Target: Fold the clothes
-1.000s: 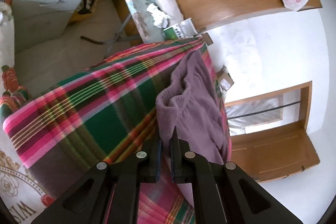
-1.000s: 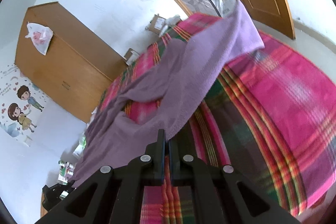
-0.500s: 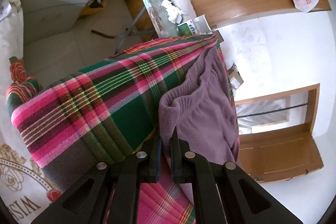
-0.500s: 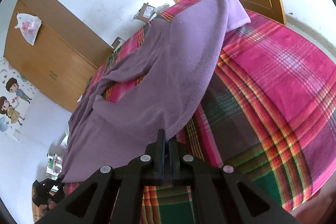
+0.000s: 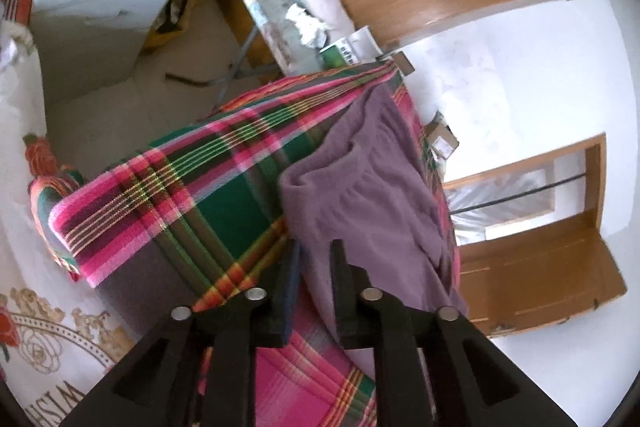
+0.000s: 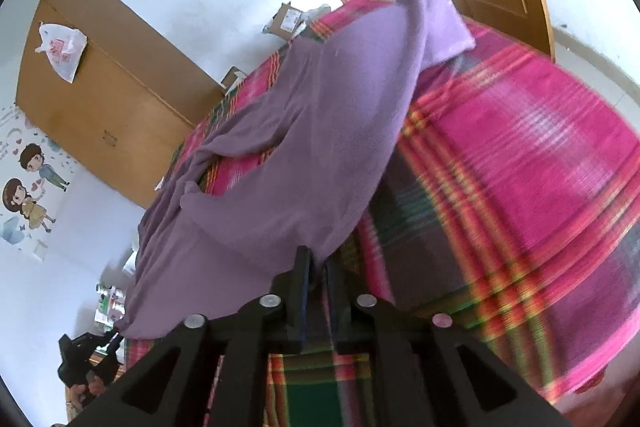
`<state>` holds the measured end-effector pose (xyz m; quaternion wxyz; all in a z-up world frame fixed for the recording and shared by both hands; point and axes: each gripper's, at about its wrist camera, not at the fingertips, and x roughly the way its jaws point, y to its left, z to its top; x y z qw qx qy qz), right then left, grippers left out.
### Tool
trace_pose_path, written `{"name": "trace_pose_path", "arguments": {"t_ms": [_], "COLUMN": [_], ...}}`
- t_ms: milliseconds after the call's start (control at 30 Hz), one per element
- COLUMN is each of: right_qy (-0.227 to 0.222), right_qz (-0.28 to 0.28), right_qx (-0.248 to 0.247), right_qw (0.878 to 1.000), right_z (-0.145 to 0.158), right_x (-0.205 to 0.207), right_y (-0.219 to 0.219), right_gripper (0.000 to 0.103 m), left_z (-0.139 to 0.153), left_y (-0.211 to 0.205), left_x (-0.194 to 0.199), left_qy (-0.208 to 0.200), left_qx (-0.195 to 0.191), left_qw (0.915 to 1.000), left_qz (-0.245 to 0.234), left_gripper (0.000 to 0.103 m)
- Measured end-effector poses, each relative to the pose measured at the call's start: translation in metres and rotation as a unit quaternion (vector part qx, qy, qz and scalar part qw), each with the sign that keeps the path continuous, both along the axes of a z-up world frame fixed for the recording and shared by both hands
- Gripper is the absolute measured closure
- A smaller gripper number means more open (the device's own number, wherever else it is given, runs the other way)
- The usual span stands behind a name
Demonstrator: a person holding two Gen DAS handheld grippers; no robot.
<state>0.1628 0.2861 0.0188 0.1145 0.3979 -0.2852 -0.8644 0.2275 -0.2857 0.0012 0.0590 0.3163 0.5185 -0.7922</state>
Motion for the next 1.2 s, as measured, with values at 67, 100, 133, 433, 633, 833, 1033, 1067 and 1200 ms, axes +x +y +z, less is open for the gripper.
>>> {"name": "trace_pose_path", "arguments": {"t_ms": [67,100,133,433,633,833,1033,1067,1200], "right_qy": [0.014,0.019,0.023,0.038,0.045,0.046,0.029,0.026,0.01], "right_qz": [-0.019,-0.033,-0.046,-0.107,-0.124,-0.115,-0.114,-0.111,-0.096], "right_qx": [0.009,0.01,0.008,0.026,0.008,0.026,0.07,0.082,0.133], "right_qw": [1.0,0.999,0.999,0.993,0.991,0.992,0.991,0.99,0.986], "right_z": [0.008,0.011,0.013,0.019,0.025,0.041,0.05,0.051,0.054], "right_x": [0.002,0.003,0.003,-0.036,-0.072,-0.114,-0.153,-0.159,-0.182], "right_y": [0.013,0.021,0.028,0.074,0.095,0.1,0.104,0.103,0.099], "right_gripper": [0.089,0.086,0.083,0.07,0.065,0.062,0.062,0.062,0.062], "left_z": [0.011,0.016,0.02,0.045,0.047,0.033,0.016,0.015,0.014], "left_y": [0.007,0.011,0.016,0.085,0.152,0.225,0.299,0.308,0.332], "left_x": [-0.002,-0.003,-0.006,-0.053,-0.091,-0.125,-0.136,-0.135,-0.128], "left_qy": [0.009,0.013,0.016,0.026,0.041,0.028,0.017,0.018,0.029], "left_qx": [-0.023,-0.034,-0.044,-0.134,-0.164,-0.17,-0.214,-0.225,-0.267], "left_qw": [0.9996,0.9992,0.9986,0.9794,0.9474,0.904,0.8351,0.8244,0.7893], "left_qz": [-0.011,-0.017,-0.025,-0.15,-0.272,-0.391,-0.507,-0.519,-0.552], "left_gripper": [0.088,0.088,0.088,0.077,0.071,0.071,0.071,0.071,0.071]}}
